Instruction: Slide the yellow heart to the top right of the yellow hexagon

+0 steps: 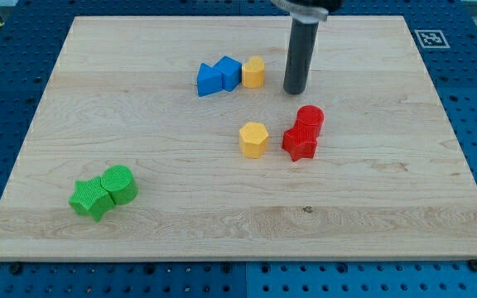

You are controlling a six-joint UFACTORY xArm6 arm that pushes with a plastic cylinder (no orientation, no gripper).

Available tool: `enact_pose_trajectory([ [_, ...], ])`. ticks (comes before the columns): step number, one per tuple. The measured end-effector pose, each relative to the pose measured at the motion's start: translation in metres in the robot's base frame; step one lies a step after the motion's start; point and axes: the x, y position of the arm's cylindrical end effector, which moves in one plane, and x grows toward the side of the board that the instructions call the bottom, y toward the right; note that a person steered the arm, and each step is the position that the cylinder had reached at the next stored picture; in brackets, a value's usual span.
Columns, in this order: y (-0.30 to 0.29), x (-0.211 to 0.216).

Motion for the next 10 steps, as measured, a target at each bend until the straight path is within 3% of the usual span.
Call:
enact_pose_trajectory([
  [1, 0.0, -0.05],
  [2, -0.014, -0.068],
  [4, -0.059, -0.064],
  [6, -0.067, -0.004],
  [10, -0.063, 0.071],
])
